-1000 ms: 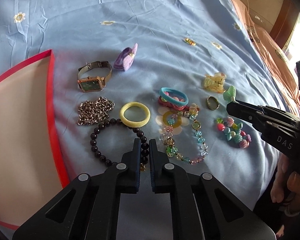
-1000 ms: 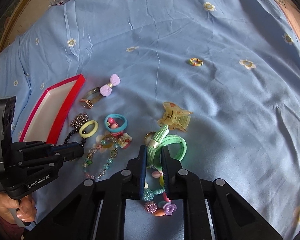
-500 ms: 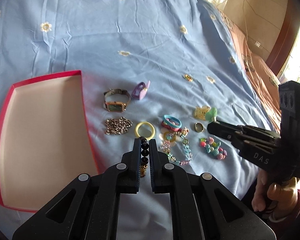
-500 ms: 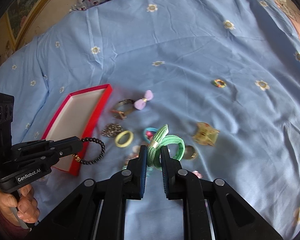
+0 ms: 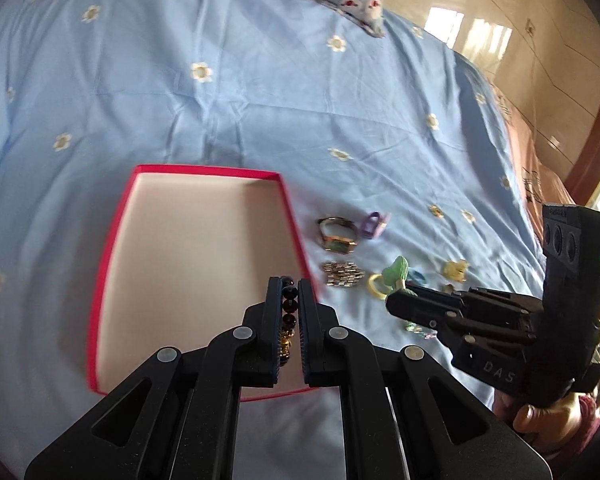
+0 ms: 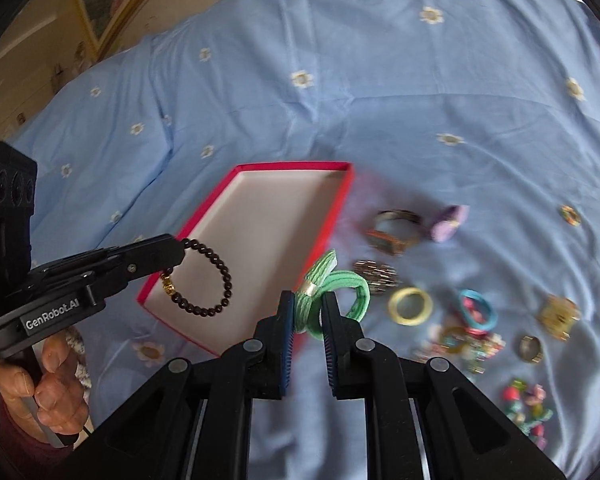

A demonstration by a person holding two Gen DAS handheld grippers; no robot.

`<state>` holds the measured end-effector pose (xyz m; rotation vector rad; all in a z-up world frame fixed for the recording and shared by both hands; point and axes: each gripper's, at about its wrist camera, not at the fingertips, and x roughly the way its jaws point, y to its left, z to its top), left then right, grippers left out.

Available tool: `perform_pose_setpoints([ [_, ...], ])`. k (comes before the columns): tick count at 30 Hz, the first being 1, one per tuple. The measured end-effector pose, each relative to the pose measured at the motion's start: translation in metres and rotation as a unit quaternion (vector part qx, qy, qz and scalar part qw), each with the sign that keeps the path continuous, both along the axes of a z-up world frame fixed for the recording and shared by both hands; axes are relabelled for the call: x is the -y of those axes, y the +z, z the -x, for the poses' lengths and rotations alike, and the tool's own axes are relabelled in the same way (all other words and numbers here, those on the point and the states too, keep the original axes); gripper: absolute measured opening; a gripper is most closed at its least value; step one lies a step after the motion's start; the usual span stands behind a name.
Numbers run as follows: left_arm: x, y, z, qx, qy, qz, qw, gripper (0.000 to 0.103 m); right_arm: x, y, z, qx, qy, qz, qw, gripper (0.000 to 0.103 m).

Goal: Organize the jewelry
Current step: 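Carry the green hair tie and black bracelet over the red box with both tools, then open the right tool to drop the hair tie while the left tool releases the bracelet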

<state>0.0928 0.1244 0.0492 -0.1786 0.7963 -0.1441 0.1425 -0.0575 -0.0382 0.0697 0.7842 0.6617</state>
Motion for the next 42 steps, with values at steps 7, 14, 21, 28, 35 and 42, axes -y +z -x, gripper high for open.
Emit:
perform_pose_setpoints([
  [7,-0.043,-0.026,0.003,-0.026,0.043,0.002,0.9987,0.006,-0.065,-0.013,0.001,-0.014,0.062,0.011,0.998,0.013],
  [14,-0.065,-0.051,0.001,-0.050,0.060,0.008,0.9969,0.006,-0.097,-0.043,-0.014,-0.048,0.087,0.043,0.994,0.013],
  [21,-0.079,-0.075,-0.011,-0.085,0.078,-0.002,0.9934,0.006,-0.114,-0.063,-0.030,-0.071,0.103,0.071,0.990,0.013],
  [28,-0.083,-0.093,-0.026,-0.110,0.085,-0.022,0.9901,0.006,-0.124,-0.073,-0.038,-0.081,0.109,0.085,0.987,0.015],
  [35,-0.081,-0.096,-0.031,-0.124,0.091,-0.039,0.9874,0.007,-0.124,-0.073,-0.040,-0.084,0.111,0.083,0.987,0.020],
  [42,-0.084,-0.094,-0.030,-0.122,0.098,-0.039,0.9869,0.019,-0.119,-0.069,-0.039,-0.088,0.109,0.067,0.988,0.040],
])
